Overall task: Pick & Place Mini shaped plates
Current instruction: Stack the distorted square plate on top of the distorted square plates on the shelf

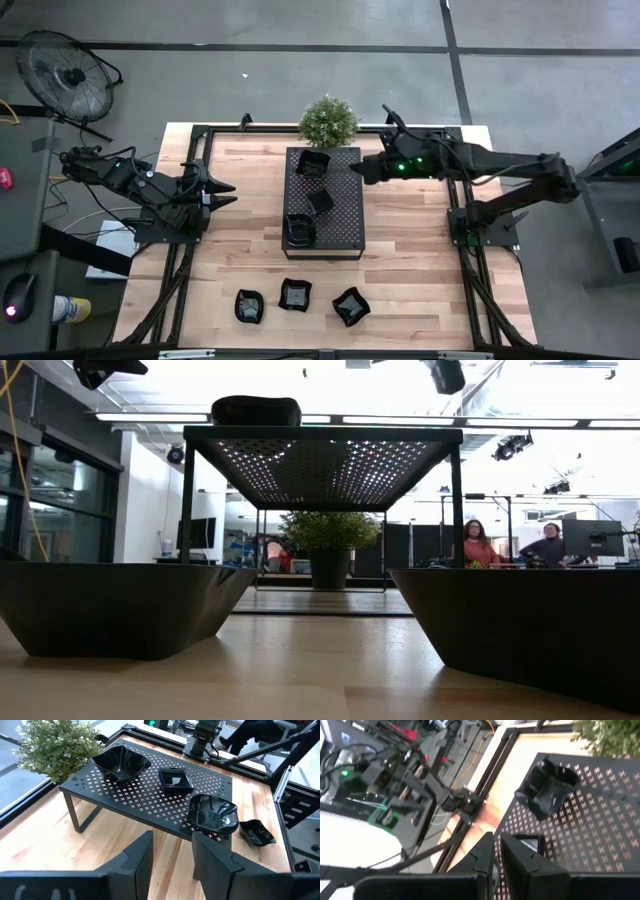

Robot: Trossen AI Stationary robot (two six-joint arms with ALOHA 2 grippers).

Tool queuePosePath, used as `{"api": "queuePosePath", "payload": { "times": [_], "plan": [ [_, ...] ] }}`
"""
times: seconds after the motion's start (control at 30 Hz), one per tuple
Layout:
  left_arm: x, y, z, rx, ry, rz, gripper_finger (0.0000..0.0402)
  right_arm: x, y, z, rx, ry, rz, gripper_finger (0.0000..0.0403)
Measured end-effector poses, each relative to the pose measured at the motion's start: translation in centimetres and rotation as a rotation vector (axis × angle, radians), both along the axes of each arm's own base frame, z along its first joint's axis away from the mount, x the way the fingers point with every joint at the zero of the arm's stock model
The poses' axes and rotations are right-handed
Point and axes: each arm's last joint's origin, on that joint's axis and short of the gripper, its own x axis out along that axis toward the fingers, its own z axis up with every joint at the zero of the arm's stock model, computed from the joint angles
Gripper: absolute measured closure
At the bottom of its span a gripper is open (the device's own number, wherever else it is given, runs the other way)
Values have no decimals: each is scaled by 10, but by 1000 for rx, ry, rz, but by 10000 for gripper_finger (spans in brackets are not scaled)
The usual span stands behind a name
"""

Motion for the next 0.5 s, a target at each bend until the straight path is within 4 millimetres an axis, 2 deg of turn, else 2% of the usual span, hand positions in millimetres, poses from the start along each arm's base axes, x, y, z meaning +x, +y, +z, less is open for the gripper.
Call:
{"api": "queuePosePath", "payload": {
  "times": [0.23, 0.5],
  "plan": [
    [0, 0, 0, -9, -2, 3, 268, -10, 26, 4, 33, 12, 104, 375],
    [0, 0, 0, -50, -12, 17, 268, -16, 69, -2, 62, 79, 280, 375]
  ]
}}
